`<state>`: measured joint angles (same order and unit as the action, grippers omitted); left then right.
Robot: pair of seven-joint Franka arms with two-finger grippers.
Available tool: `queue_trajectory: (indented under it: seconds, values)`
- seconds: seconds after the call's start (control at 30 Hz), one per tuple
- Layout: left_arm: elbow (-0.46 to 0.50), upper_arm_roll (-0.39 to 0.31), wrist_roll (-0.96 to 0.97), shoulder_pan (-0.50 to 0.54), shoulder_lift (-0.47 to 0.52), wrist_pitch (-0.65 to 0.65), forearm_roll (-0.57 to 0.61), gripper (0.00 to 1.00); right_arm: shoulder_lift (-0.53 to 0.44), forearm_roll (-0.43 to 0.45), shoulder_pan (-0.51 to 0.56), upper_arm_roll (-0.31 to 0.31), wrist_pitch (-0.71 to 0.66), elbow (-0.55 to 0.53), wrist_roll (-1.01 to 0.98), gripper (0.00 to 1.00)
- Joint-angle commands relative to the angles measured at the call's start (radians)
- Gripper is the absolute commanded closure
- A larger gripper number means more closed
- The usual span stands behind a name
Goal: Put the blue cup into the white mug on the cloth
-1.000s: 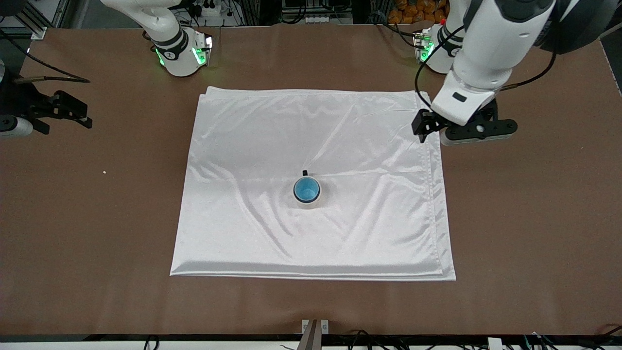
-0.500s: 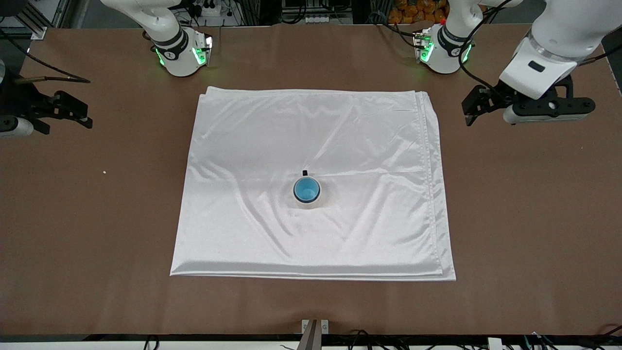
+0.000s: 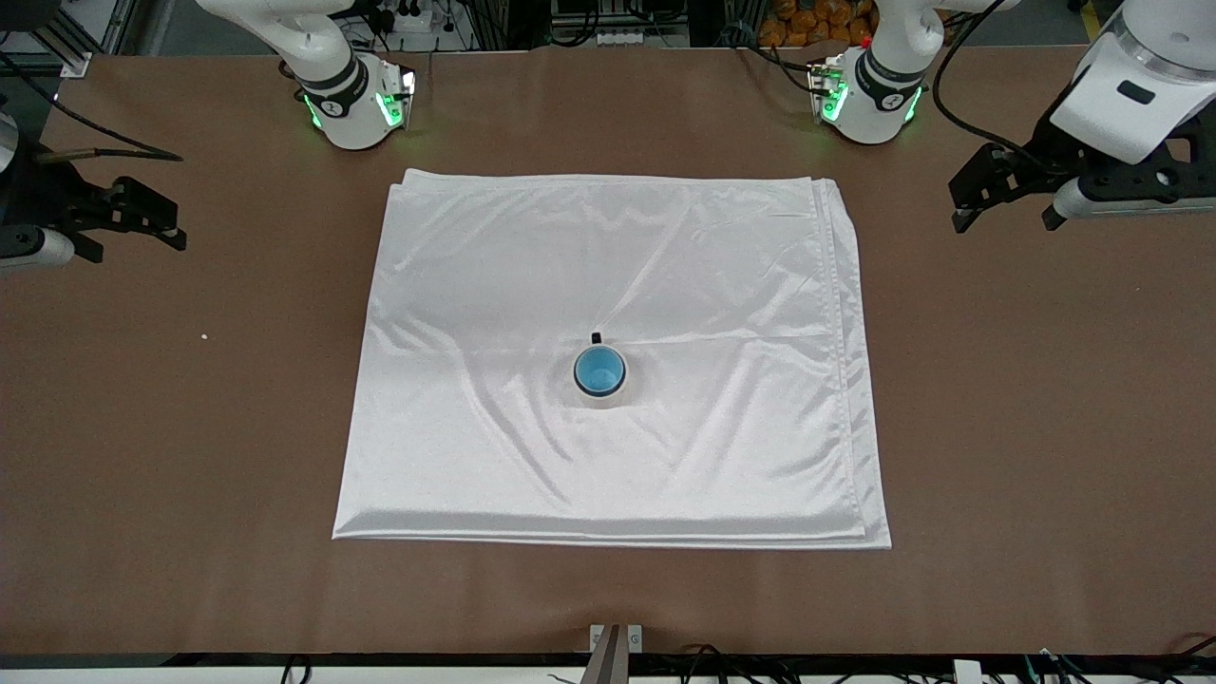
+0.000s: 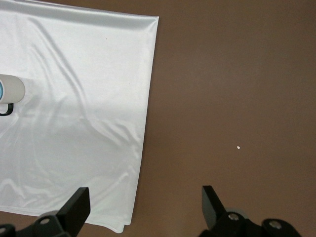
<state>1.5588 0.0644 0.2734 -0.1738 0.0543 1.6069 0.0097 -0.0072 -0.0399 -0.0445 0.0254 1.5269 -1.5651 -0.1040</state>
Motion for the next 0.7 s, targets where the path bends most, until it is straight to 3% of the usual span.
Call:
queue_trajectory:
  seconds: [0.0,0.67]
  values:
    - [-0.054,0.014,-0.069,0.031,-0.044,-0.033,-0.039,0.00,-0.008,-0.012,-0.009,0.011,-0.005,-0.004,-0.006,0.00]
    - [-0.040,0.015,-0.109,0.051,-0.076,-0.033,-0.065,0.00,-0.002,-0.012,-0.011,0.010,-0.005,-0.006,0.001,0.00]
